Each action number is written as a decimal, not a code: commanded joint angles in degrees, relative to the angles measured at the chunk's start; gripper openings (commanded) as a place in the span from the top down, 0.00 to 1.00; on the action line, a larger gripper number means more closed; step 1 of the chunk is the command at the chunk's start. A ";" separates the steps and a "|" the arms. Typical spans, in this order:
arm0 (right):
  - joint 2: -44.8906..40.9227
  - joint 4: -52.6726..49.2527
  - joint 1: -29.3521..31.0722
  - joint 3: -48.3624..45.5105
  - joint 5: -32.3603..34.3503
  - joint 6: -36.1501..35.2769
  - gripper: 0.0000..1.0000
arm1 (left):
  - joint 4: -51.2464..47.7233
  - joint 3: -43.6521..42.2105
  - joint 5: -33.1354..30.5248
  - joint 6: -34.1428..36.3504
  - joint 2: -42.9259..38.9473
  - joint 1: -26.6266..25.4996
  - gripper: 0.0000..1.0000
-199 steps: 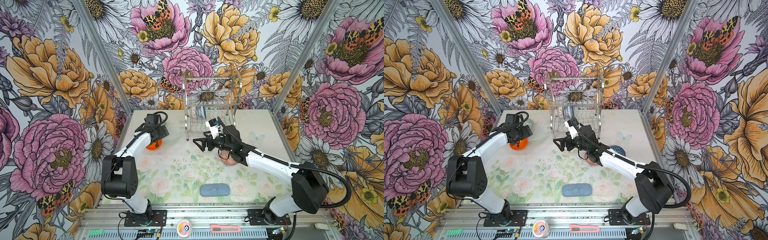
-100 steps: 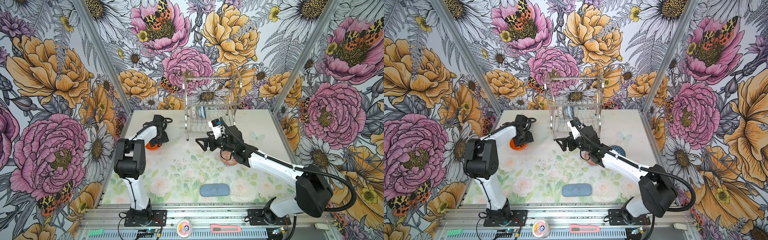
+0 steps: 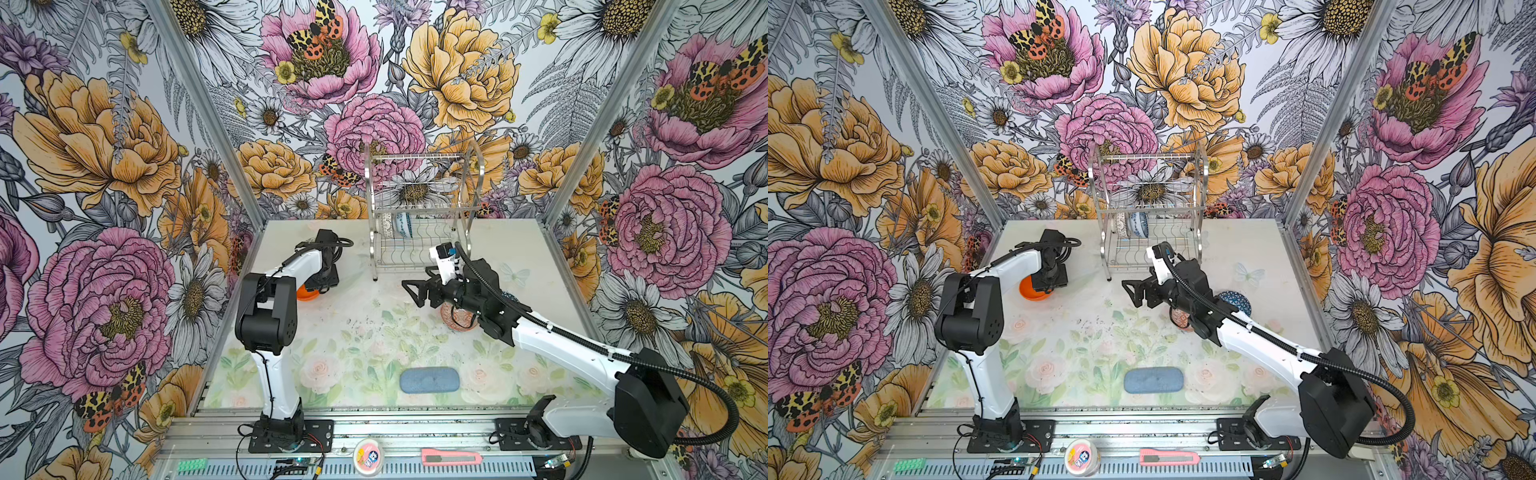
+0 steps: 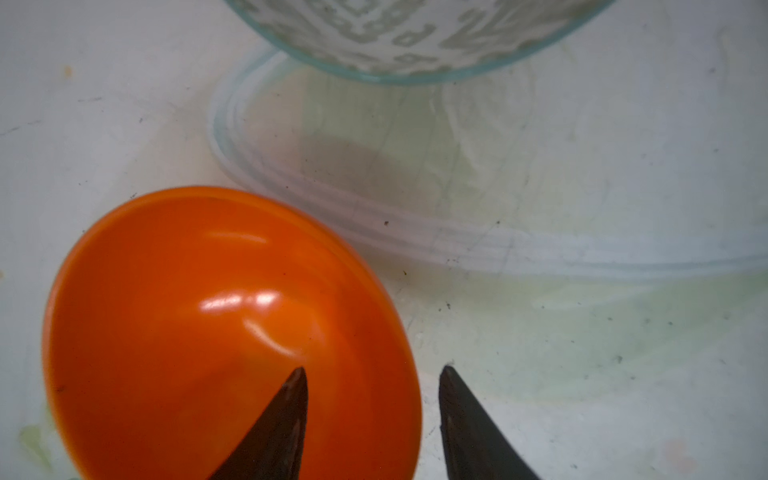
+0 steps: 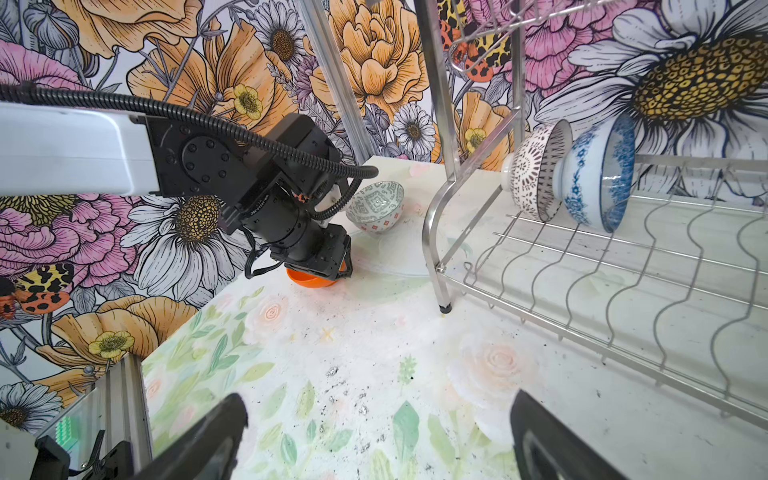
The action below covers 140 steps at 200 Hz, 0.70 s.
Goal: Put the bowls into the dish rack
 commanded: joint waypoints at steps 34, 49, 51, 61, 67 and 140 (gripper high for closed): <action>-0.79 0.43 -0.56 0.05 0.52 -0.43 0.00 | -0.90 1.48 -2.49 0.63 1.02 -0.65 0.65; -0.61 0.40 -0.62 0.05 0.53 -0.50 0.01 | -0.93 1.48 -2.73 0.68 0.79 -1.25 0.70; -0.58 0.43 -0.64 0.05 0.52 -0.49 0.01 | -0.94 1.48 -2.73 0.68 0.72 -1.33 0.70; -0.40 0.43 -0.60 0.18 0.51 -0.49 0.00 | -1.12 1.67 -2.81 0.69 0.57 -1.42 0.74; -0.27 0.39 -0.61 0.19 0.51 -0.50 0.01 | -1.20 1.74 -2.90 0.79 0.46 -1.49 0.76; 0.46 0.43 -1.74 0.56 0.69 0.45 0.01 | -2.20 1.33 -4.91 0.80 -2.28 -4.71 0.95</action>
